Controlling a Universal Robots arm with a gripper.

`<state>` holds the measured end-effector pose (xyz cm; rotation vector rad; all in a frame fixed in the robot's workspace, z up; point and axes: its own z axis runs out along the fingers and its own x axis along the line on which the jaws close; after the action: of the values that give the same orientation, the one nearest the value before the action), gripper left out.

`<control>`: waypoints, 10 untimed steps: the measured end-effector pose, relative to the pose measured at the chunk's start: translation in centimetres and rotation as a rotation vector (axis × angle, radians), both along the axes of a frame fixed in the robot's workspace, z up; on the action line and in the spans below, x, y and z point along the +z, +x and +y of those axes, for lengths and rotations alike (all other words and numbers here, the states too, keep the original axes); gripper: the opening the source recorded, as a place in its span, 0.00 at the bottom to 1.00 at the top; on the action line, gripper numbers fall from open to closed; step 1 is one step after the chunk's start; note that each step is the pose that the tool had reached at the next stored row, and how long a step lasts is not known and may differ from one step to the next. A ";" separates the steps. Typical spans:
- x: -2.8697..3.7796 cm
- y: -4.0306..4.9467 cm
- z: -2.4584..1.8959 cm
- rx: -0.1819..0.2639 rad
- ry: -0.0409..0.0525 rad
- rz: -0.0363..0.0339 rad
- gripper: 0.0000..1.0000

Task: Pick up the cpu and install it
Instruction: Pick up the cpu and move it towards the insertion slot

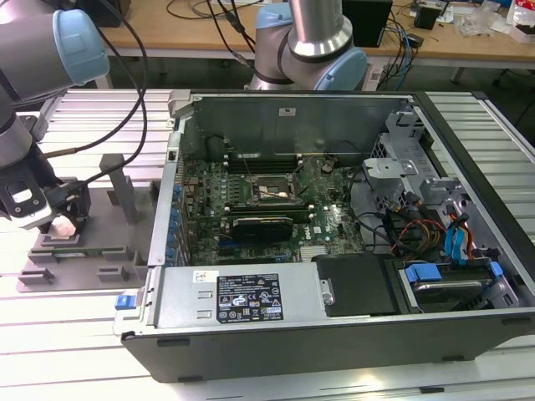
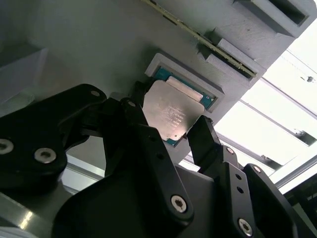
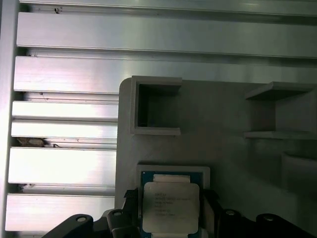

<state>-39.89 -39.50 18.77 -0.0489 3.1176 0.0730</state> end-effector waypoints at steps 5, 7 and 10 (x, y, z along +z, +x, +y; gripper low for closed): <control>-0.01 0.14 0.01 0.000 0.0003 0.0001 0.62; -0.04 0.02 0.00 0.000 0.0002 0.0002 0.62; -0.06 -0.02 0.01 0.000 0.0001 0.0001 0.62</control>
<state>-39.91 -39.49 18.71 -0.0488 3.1177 0.0732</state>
